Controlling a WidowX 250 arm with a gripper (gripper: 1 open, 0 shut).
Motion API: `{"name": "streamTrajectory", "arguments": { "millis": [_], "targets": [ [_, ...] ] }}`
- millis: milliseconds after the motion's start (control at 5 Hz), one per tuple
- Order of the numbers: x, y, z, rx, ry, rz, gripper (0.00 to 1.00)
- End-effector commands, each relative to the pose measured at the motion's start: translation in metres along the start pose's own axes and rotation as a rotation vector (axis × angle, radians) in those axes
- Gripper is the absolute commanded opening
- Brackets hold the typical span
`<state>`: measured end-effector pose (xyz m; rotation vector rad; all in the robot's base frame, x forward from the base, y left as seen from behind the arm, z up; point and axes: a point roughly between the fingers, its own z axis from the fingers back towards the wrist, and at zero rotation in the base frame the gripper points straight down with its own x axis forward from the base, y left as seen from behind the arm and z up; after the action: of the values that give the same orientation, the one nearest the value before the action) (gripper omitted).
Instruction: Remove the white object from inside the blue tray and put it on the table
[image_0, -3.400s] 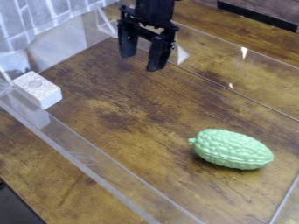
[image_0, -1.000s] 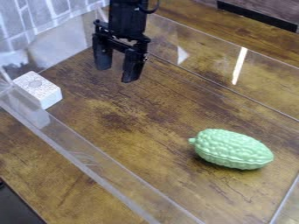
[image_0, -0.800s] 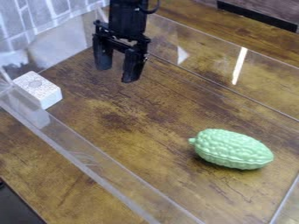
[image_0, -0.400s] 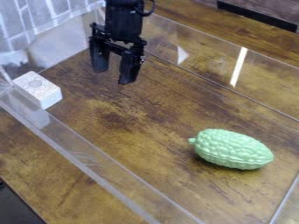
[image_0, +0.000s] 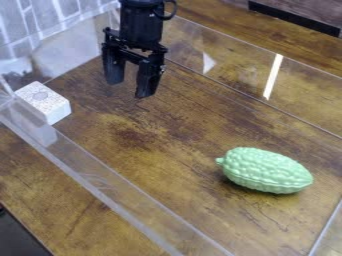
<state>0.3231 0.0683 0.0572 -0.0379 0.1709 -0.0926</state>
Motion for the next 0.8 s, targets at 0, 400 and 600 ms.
{"name": "streamTrajectory", "arguments": {
  "millis": [0,400,600],
  "targets": [
    [-0.0022,0.0093,0.0111,0.003,-0.037,0.028,1.0],
    [-0.0029,0.0114,0.011,0.003,-0.042,0.028,1.0],
    [-0.0068,0.0136,0.0109,0.001,-0.041,0.031,1.0]
  ]
}}
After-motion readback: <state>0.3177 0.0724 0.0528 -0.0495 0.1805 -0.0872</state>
